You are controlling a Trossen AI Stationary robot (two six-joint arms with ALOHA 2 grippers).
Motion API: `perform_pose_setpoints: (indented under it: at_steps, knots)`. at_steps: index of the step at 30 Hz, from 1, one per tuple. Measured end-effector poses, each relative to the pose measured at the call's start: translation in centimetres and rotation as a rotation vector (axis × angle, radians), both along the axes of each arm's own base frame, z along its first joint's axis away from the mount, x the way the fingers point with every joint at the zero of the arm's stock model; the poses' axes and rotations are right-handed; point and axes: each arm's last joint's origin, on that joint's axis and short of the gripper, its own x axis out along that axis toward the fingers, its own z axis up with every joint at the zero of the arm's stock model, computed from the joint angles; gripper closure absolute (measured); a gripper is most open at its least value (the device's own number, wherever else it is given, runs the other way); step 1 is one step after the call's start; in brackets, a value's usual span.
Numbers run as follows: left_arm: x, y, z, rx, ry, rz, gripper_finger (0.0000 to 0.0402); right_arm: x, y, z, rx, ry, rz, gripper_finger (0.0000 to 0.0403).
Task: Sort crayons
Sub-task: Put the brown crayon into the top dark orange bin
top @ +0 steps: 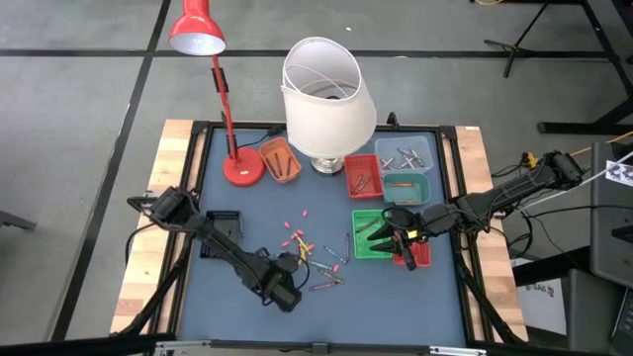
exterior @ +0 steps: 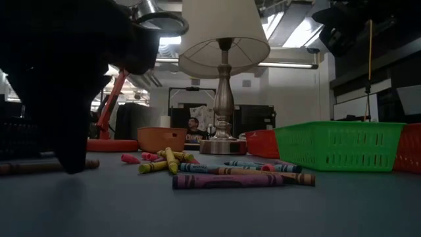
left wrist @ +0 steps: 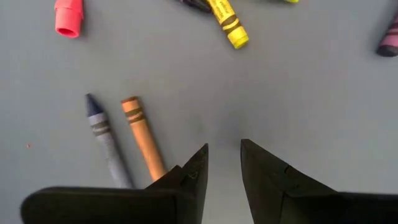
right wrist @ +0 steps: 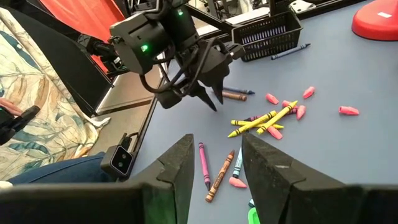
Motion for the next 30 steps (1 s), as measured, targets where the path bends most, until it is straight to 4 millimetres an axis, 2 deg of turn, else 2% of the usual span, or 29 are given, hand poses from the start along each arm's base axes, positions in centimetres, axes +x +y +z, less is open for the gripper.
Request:
perform_pose_setpoints:
  at_steps: [13, 23, 30]
  knots:
    - [-1.6, 2.1, 2.4, 0.018, 0.148, 0.030, 0.0335, 0.1, 0.0, -0.3, -0.011, 0.020, -0.006, 0.0272]
    - [-2.1, 2.4, 2.4, 0.078, 0.187, 0.029, 0.0335, 1.1, 0.4, -1.8, -0.037, 0.086, -0.006, 0.0272]
    - [-3.1, 3.0, 0.3, 0.077, 0.214, 0.074, 0.0335, 1.7, 0.7, -2.9, -0.055, 0.129, -0.006, 0.0271]
